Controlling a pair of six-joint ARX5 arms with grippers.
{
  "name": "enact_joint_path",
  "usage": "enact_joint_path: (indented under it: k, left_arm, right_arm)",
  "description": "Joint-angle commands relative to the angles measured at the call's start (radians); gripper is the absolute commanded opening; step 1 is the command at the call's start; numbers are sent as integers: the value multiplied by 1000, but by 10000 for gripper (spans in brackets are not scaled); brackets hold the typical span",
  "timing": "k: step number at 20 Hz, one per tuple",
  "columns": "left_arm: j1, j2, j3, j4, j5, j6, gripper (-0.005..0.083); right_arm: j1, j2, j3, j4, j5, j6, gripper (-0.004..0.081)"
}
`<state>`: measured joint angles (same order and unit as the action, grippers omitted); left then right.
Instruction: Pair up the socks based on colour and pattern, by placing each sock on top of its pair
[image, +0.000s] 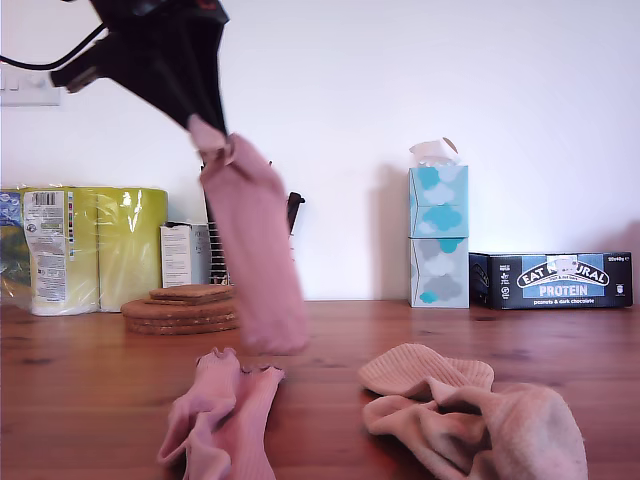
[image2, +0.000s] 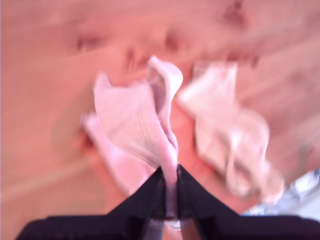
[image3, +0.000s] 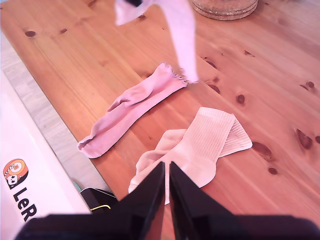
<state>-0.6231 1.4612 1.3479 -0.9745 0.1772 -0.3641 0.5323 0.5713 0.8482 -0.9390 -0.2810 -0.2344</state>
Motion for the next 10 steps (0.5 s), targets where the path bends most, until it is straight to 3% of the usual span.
enact_joint_path:
  k: [1,5,10]
  left_arm:
    - [-7,11,-7,-50,-17,6,-24]
    - [-26,11,-29,-107,-64,5,-24]
    - [-80,11,-147,-126,-37,-60,-24]
  right_arm:
    - [4,-8,-10,7,-7,-2,-13]
    - [4,-8,-10,10,-10,-2,-13]
    - [4,-8,-10,12,-9,-2,-13]
